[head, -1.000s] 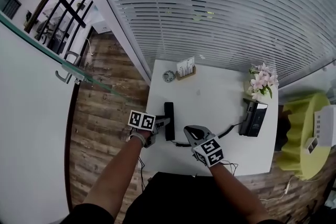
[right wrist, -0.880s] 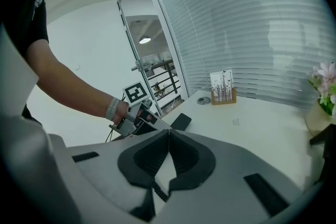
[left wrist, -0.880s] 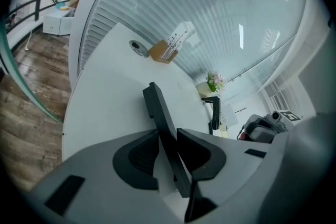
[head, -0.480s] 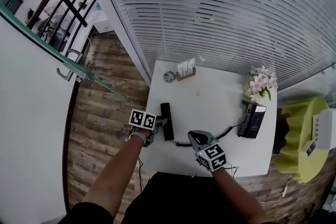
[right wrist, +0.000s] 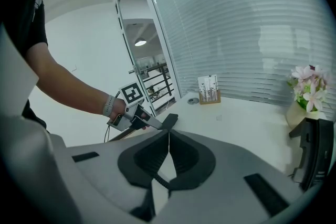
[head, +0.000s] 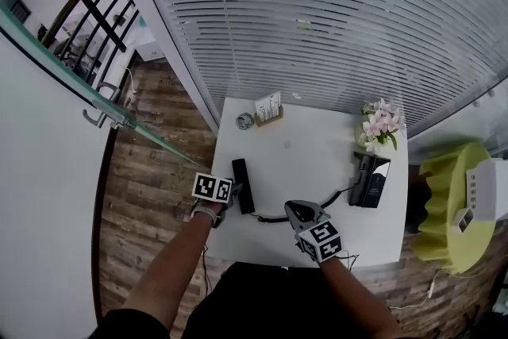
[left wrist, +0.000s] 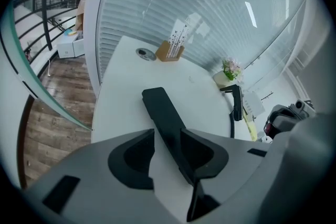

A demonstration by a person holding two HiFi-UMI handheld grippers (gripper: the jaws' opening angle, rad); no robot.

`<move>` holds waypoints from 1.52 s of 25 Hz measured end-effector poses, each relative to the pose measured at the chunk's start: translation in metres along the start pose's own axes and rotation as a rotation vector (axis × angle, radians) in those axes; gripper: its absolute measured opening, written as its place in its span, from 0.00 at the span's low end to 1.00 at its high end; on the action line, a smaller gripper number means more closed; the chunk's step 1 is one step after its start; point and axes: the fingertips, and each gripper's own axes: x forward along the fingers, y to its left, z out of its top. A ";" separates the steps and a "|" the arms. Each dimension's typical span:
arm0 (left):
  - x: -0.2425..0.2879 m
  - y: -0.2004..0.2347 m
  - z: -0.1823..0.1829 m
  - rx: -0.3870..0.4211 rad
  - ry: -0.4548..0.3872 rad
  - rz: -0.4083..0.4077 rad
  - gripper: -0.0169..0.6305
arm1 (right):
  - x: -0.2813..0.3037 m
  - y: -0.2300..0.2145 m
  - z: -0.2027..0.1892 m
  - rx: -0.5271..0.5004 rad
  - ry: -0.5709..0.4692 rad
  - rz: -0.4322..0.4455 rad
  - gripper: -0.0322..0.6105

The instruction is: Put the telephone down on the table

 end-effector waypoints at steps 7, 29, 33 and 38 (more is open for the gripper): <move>-0.030 -0.010 -0.001 -0.012 -0.132 0.099 0.27 | -0.044 -0.023 -0.004 0.016 -0.045 -0.025 0.09; -0.123 -0.369 0.023 0.561 -0.631 -0.189 0.12 | -0.212 -0.036 0.054 -0.093 -0.345 0.059 0.09; -0.136 -0.386 0.022 0.599 -0.714 -0.174 0.04 | -0.230 -0.024 0.067 -0.116 -0.390 0.107 0.09; -0.139 -0.394 0.017 0.613 -0.725 -0.158 0.04 | -0.241 -0.015 0.073 -0.167 -0.404 0.130 0.09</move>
